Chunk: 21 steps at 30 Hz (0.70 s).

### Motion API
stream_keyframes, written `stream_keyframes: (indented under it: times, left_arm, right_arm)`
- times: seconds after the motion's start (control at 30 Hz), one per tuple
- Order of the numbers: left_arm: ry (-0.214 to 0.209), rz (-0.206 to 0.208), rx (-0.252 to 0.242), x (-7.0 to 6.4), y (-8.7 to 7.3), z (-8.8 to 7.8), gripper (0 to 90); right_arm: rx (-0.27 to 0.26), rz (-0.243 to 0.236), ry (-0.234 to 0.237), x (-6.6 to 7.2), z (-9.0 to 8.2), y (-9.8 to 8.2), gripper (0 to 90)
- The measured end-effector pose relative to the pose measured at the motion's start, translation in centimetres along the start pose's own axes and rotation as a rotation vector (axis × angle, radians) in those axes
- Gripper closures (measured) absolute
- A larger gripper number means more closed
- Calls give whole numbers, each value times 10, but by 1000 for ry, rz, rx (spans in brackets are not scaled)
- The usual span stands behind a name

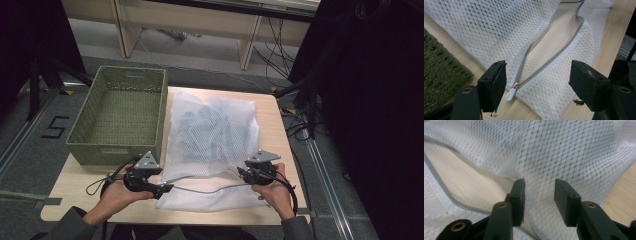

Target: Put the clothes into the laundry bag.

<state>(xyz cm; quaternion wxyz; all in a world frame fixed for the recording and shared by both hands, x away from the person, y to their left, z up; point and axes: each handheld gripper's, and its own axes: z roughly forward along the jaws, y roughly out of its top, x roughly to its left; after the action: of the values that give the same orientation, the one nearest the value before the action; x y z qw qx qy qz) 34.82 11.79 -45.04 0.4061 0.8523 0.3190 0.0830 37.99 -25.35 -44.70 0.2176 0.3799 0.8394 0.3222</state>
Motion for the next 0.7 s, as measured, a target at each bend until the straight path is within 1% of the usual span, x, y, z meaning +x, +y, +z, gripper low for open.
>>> stream_keyframes:
  times: [0.03, 0.07, 0.1, 0.13, 0.17, 0.2, 0.23, 0.27, 0.3, 0.33, 0.37, 0.4, 0.43, 0.47, 0.5, 0.53, 0.57, 0.6, 0.63, 0.67, 0.7]
  left_arm:
    - [6, 1, 1, 0, 0, 0, 291]
    - [5, 3, 0, 0, 0, 0, 289]
    - [1, 4, -4, 0, 0, 0, 288]
    - [1, 5, -5, 1, 0, -1, 288]
    - [0, 8, -5, 1, 0, -1, 287]
    - [0, 4, -5, 1, 0, -1, 286]
    - [-2, -1, -7, 1, 0, 0, 284]
    - [-2, 3, -9, 1, 0, 0, 283]
    - [-3, 4, -9, 1, -1, -1, 284]
    - [4, 5, -9, 1, -1, -1, 283]
    - [5, 6, -7, 1, -1, -2, 282]
    - [1, 14, -9, 2, -2, -2, 282]
    - [1, 18, -8, 3, -3, -2, 281]
    - [7, 14, -6, 3, -4, -2, 280]
    - [10, 16, -1, 3, -5, -3, 278]
    - [6, 10, -3, 4, -6, -3, 274]
    - [12, 10, -3, 5, -7, -4, 274]
    - [18, 2, -1, 5, -8, -5, 273]
    - [11, 23, -2, 7, -9, -7, 272]
    - [15, 2, -7, 7, -10, -7, 271]
    - [16, 12, -6, 8, -11, -9, 270]
  right_arm:
    - [-16, 8, 3, -1, -1, 1, 571]
    - [-45, 0, 1, -3, 0, 1, 561]
    - [-45, 19, 7, -3, -1, 1, 546]
    - [-59, 21, 5, -4, -1, 1, 525]
    - [-56, 43, 14, -4, -3, 1, 500]
    - [-76, 55, 15, -4, -3, 2, 474]
    - [-79, 75, 30, -5, -4, 3, 448]
    - [-89, 101, 35, -4, -6, 4, 429]
    - [-97, 117, 46, -4, -8, 5, 413]
    - [-125, 131, 49, -4, -9, 5, 398]
    - [-125, 163, 65, -2, -12, 6, 385]
    - [-161, 143, 69, -4, -11, 7, 374]
    - [-166, 167, 77, -3, -14, 8, 362]
    - [-174, 168, 95, -2, -15, 8, 355]
    - [-177, 184, 99, -1, -16, 8, 347]
    - [-192, 163, 101, -3, -17, 8, 342]
    - [-197, 167, 105, -2, -18, 8, 339]
    - [-209, 201, 115, 2, -19, 7, 335]
    - [-196, 199, 116, 3, -21, 7, 333]
    - [-212, 181, 123, 2, -21, 7, 331]
    - [-200, 192, 124, 4, -23, 6, 328]
